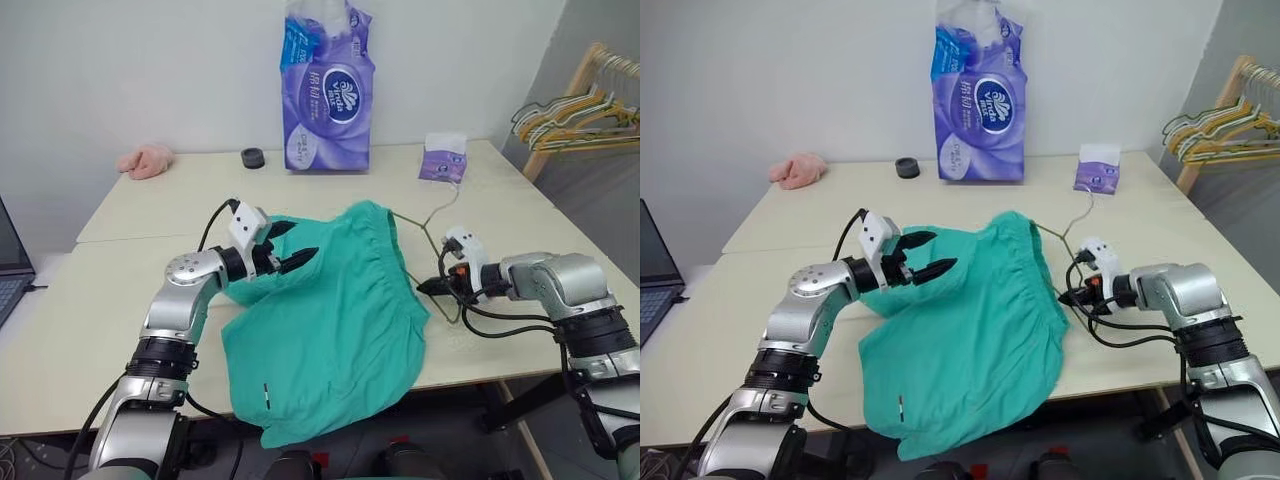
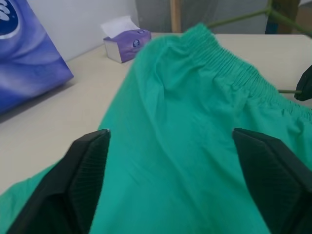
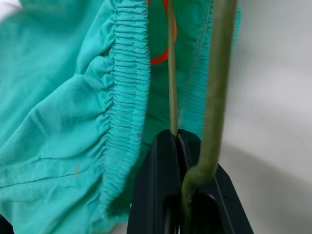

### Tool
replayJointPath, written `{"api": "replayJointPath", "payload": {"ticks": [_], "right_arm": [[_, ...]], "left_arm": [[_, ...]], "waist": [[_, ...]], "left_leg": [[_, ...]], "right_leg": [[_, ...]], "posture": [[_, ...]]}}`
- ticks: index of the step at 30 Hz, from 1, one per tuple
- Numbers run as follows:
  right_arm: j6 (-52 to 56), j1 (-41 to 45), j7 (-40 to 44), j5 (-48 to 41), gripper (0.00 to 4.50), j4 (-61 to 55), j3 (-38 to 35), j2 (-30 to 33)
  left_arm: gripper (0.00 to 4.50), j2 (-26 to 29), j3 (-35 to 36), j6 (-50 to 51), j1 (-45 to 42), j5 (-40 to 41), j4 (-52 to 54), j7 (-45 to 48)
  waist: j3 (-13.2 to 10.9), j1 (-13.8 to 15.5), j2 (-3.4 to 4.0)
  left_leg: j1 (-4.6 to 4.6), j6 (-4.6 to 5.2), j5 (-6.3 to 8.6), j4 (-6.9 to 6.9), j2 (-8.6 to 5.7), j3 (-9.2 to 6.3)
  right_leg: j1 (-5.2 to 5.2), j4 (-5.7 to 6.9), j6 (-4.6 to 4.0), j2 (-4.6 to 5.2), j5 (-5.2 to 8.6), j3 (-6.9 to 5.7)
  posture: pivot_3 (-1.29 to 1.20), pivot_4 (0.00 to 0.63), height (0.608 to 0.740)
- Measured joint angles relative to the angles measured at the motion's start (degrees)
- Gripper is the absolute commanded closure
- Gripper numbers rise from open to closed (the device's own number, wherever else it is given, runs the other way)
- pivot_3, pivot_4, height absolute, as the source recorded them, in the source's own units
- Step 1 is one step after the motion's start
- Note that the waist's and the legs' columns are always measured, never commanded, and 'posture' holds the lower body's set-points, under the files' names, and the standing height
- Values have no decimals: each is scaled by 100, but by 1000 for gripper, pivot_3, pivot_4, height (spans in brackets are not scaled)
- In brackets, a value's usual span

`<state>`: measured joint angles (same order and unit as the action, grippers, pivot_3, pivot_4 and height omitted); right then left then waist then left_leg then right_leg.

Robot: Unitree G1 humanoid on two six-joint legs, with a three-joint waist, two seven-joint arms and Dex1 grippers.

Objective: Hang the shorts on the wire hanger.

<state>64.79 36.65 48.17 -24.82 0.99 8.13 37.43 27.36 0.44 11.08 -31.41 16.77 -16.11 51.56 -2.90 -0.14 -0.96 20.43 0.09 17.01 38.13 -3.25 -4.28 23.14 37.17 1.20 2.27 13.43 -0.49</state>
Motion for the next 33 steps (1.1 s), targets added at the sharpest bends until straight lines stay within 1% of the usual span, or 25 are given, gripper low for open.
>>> {"api": "replayJointPath", "payload": {"ticks": [1, 3, 5, 10, 12, 17, 22, 27, 30, 31, 33], "right_arm": [[-54, -21, -94, -4, 4500, -216, -34, -60], [-210, -157, -200, 34, 4500, -592, 9, -95], [-332, -327, -220, 110, 4500, -942, 165, -69], [-824, -627, -42, 443, 4500, -1487, 826, 389], [-1007, -635, 51, 568, 4500, -1559, 964, 502], [-1566, -638, 327, 896, 4500, -1851, 1353, 805], [-1818, -641, 484, 1052, 4500, -2009, 1449, 896], [-2022, -642, 629, 1225, 4500, -2218, 1518, 969], [-2069, -644, 683, 1311, 4500, -2258, 1520, 1027], [-2078, -648, 692, 1352, 4500, -2276, 1520, 1044], [-2107, -673, 708, 1409, 4500, -2302, 1520, 1075]], "left_arm": [[13, 34, 33, 36, -123, 35, -22, 33], [13, 82, 137, 162, -364, 143, -35, 97], [13, 257, 223, 391, -590, 292, -37, 277], [13, 763, 80, 693, -1141, 353, -38, 1183], [13, 900, -79, 598, -1260, 294, -38, 1540], [13, 1228, -910, 164, -1320, -147, -144, 2739], [13, 1231, -1215, -525, -1346, -563, -543, 3124], [13, 901, -1439, -1272, -1431, -968, -1154, 3151], [591, 806, -1470, -1316, -1428, -992, -1182, 3297], [837, 787, -1469, -1297, -1425, -983, -1182, 3353], [1485, 756, -1468, -1262, -1411, -976, -1182, 3413]], "waist": [[0, -1, 0], [1, -1, 0], [1, -6, 0], [0, -19, 1], [0, -22, 1], [0, -40, 2], [-1, -85, 1], [-3, -104, 2], [-3, -137, 1], [-3, -150, 1], [-3, -161, 1]], "left_leg": [[22, -3, -2, 7, 1, -2], [28, -4, -3, 9, 1, -2], [31, -3, -2, 9, 0, 0], [34, -3, -2, 8, -5, 1], [34, -3, -2, 8, -5, 2], [33, -2, -2, 8, -2, 2], [33, 1, -2, 14, 1, 2], [36, 4, 0, 30, 0, 1], [40, 6, 1, 40, 0, 1], [39, 7, 1, 43, 0, 1], [39, 7, 2, 47, 1, 0]], "right_leg": [[17, 3, -3, -1, -6, -3], [22, 3, -3, 0, -8, -3], [24, 0, -2, 0, -9, -2], [25, -8, -2, 0, -8, -1], [25, -7, -2, -1, -8, -1], [25, -4, -2, -7, -7, -3], [23, -5, -1, -9, -7, -2], [18, -3, 1, -9, -6, -5], [18, -2, 2, -9, -7, -4], [17, -1, 2, -9, -7, -3], [17, 1, 3, -9, -7, -4]], "posture": [[-43, 4, 740], [-45, 10, 740], [-45, 11, 740], [-47, 11, 740], [-50, 12, 740], [-62, 12, 740], [-69, 16, 740], [-78, 21, 740], [-81, 22, 740], [-81, 22, 740], [-81, 22, 740]]}}
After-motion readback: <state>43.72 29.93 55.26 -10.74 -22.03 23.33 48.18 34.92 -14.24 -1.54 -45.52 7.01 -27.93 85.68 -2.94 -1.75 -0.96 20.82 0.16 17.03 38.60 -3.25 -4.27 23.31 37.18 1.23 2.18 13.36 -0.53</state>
